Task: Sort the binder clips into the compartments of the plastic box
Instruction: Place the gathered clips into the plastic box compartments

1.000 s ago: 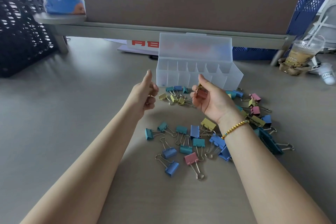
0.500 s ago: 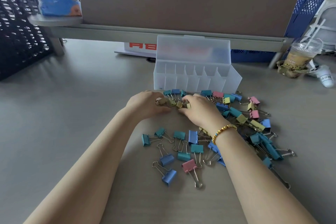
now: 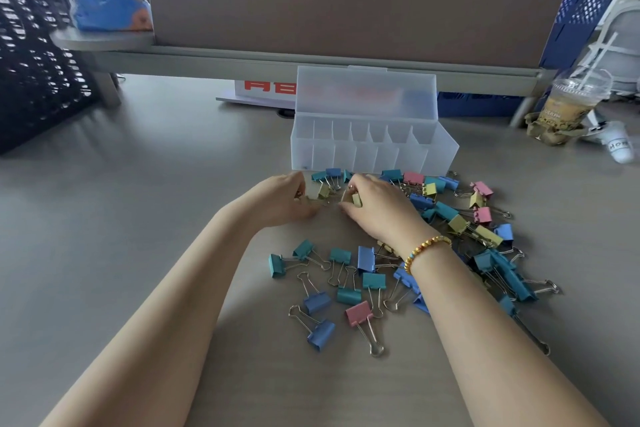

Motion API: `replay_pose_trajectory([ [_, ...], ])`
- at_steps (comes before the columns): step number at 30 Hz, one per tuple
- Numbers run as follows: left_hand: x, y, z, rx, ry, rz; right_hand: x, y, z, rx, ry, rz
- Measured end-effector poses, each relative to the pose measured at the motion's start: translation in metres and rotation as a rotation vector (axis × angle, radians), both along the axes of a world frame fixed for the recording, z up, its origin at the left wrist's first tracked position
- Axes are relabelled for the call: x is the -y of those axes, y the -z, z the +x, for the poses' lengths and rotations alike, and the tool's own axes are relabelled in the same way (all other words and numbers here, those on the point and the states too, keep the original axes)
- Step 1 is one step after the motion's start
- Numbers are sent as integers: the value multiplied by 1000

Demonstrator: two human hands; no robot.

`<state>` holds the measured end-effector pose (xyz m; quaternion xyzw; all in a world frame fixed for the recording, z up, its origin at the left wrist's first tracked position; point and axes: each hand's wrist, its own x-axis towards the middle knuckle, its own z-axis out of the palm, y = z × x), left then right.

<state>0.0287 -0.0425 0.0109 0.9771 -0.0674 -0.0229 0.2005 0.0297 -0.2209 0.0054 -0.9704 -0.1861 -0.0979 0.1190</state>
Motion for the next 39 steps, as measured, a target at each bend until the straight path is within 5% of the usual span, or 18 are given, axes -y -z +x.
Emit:
replay_pose_trajectory([
  [3,-1,1,-2,-11,-48,-133,2,-5,0,-36,20,207],
  [8,-8,-6,-5,-276,-125,-899,7,-17,-2,-395,93,922],
  [11,-12,-2,-6,-316,-168,-1078,8,-19,-3,-552,50,1318],
  [18,-12,-3,-1,-310,-312,-1501,15,-21,-1,-751,85,1658],
  [30,-5,-49,75,-82,-399,-1721,-21,-76,84,-463,254,1698],
  [36,-6,-60,125,18,-404,-1560,-62,-75,150,-710,359,1531],
  [39,-9,-60,135,44,-417,-1500,-74,-61,162,-708,299,1213],
])
